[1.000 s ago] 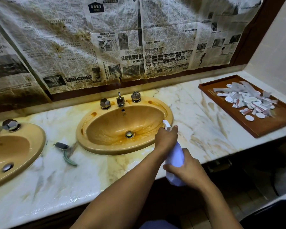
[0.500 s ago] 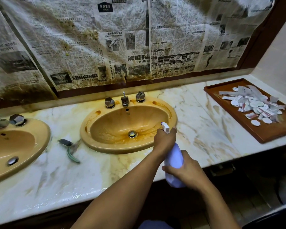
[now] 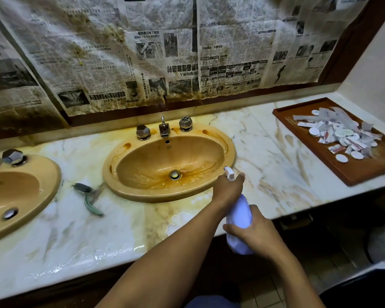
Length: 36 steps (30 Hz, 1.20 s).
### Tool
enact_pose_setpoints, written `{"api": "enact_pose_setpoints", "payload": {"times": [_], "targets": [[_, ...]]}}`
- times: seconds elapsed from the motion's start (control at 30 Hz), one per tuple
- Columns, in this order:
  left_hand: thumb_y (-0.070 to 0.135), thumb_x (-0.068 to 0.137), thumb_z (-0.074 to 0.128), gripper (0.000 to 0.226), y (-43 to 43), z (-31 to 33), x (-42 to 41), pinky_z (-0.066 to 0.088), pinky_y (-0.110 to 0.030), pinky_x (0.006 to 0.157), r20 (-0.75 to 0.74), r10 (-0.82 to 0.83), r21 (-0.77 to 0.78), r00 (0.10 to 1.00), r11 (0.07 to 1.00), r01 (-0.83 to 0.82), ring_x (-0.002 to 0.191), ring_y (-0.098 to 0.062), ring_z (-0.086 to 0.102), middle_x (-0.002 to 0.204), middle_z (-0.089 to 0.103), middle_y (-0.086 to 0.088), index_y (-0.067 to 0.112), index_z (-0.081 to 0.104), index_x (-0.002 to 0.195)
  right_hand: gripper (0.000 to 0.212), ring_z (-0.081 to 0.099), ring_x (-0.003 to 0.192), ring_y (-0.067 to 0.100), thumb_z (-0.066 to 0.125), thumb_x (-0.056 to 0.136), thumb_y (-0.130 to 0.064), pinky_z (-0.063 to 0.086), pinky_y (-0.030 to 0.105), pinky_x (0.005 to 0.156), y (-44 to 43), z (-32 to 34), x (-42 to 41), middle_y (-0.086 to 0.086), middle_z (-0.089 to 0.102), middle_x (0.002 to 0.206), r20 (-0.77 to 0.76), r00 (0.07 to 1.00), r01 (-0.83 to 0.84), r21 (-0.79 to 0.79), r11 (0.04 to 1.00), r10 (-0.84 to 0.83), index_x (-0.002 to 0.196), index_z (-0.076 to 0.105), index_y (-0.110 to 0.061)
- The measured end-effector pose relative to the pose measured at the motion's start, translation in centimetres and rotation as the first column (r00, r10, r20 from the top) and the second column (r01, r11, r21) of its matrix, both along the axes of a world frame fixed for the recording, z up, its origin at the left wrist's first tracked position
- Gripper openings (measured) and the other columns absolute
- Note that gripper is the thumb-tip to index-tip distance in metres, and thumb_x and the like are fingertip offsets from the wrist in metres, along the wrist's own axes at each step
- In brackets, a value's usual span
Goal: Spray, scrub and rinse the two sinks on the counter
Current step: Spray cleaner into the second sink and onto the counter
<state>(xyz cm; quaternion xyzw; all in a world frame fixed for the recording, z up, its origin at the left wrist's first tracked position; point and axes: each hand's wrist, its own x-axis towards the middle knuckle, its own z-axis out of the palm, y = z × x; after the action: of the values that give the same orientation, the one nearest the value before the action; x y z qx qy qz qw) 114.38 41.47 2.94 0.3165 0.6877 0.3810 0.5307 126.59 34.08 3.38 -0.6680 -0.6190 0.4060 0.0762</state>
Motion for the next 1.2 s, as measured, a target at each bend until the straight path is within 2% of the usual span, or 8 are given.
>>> {"api": "enact_pose_setpoints", "payload": {"times": [0.17, 0.3, 0.37, 0.63, 0.87, 0.97, 1.1, 1.2], "targets": [[0.042, 0.1, 0.057, 0.03, 0.3, 0.3, 0.0, 0.041, -0.033, 0.071, -0.044, -0.004, -0.002, 0.999, 1.0, 0.003, 0.071, -0.018, 0.055, 0.076, 0.057, 0.0, 0.019, 0.052, 0.081, 0.083, 0.064, 0.095, 0.021, 0.071, 0.056, -0.078, 0.056, 0.04, 0.085, 0.1, 0.4, -0.1, 0.001, 0.065, 0.111, 0.002, 1.0, 0.008, -0.006, 1.0, -0.008, 0.12, 0.047, -0.031], [0.044, 0.093, 0.052, 0.04, 0.7, 0.5, -0.3, 0.056, -0.036, 0.086, -0.153, -0.009, -0.028, 0.988, 1.0, 0.004, 0.093, -0.028, 0.069, 0.094, 0.073, -0.006, 0.011, 0.067, 0.109, 0.074, 0.063, 0.093, 0.022, 0.074, 0.062, -0.075, 0.056, 0.041, 0.083, -0.1, 0.4, -0.4, -0.002, 0.061, 0.103, 0.04, 0.999, -0.01, 0.003, 1.0, 0.009, 0.115, 0.044, -0.032], [0.045, 0.089, 0.052, 0.042, 0.7, 0.7, -0.4, 0.057, -0.04, 0.09, -0.148, -0.007, -0.021, 0.989, 1.0, 0.004, 0.096, -0.03, 0.071, 0.095, 0.075, -0.008, 0.01, 0.067, 0.107, 0.072, 0.062, 0.092, 0.022, 0.074, 0.064, -0.075, 0.055, 0.041, 0.082, 0.0, 0.3, -0.7, -0.003, 0.059, 0.1, 0.046, 0.999, -0.007, 0.017, 1.0, 0.006, 0.113, 0.043, -0.032], [0.05, 0.097, 0.059, 0.036, 0.9, 0.4, -0.5, 0.038, -0.033, 0.064, -0.083, -0.023, 0.008, 0.996, 1.0, 0.024, 0.074, -0.02, 0.055, 0.077, 0.056, 0.003, 0.014, 0.056, 0.092, 0.074, 0.056, 0.089, 0.023, 0.078, 0.07, -0.069, 0.049, 0.038, 0.075, 0.6, 0.4, -0.8, -0.001, 0.057, 0.104, 0.029, 1.0, 0.009, 0.022, 1.0, -0.009, 0.121, 0.045, -0.027], [0.049, 0.089, 0.052, 0.042, 1.2, 1.1, -0.8, 0.053, -0.036, 0.081, -0.177, 0.014, 0.002, 0.984, 1.0, -0.014, 0.094, -0.03, 0.069, 0.096, 0.076, -0.008, 0.011, 0.068, 0.096, 0.075, 0.058, 0.09, 0.023, 0.075, 0.068, -0.074, 0.054, 0.04, 0.081, 0.4, 0.4, -1.2, -0.002, 0.056, 0.102, 0.075, 0.997, -0.026, 0.059, 0.998, 0.022, 0.119, 0.043, -0.029], [0.055, 0.089, 0.056, 0.048, 1.1, 1.0, -0.6, 0.052, -0.036, 0.08, -0.161, 0.012, 0.038, 0.987, 0.999, -0.006, 0.093, -0.027, 0.067, 0.095, 0.074, -0.006, 0.01, 0.067, 0.1, 0.079, 0.063, 0.1, 0.026, 0.075, 0.069, -0.074, 0.053, 0.04, 0.081, 0.5, 0.2, -1.1, 0.001, 0.061, 0.109, 0.068, 0.998, -0.017, 0.058, 0.998, 0.013, 0.124, 0.043, -0.028], [0.055, 0.096, 0.059, 0.051, 1.0, 0.6, -0.5, 0.042, -0.035, 0.075, -0.131, -0.026, 0.027, 0.991, 0.999, 0.03, 0.091, -0.025, 0.059, 0.096, 0.063, -0.003, 0.007, 0.062, 0.112, 0.075, 0.059, 0.093, 0.023, 0.077, 0.069, -0.072, 0.052, 0.038, 0.08, 0.7, 0.2, -0.8, 0.001, 0.059, 0.108, 0.025, 1.0, -0.003, 0.037, 0.999, 0.002, 0.12, 0.043, -0.029], [0.051, 0.096, 0.057, 0.046, 0.9, 0.4, -0.8, 0.043, -0.034, 0.074, -0.169, -0.01, -0.008, 0.986, 1.0, 0.008, 0.093, -0.03, 0.062, 0.095, 0.066, -0.004, 0.007, 0.064, 0.106, 0.073, 0.061, 0.093, 0.021, 0.076, 0.066, -0.074, 0.053, 0.038, 0.08, 0.3, 0.0, -0.8, 0.0, 0.062, 0.108, 0.027, 0.999, -0.026, 0.017, 1.0, 0.026, 0.115, 0.043, -0.031]]}}
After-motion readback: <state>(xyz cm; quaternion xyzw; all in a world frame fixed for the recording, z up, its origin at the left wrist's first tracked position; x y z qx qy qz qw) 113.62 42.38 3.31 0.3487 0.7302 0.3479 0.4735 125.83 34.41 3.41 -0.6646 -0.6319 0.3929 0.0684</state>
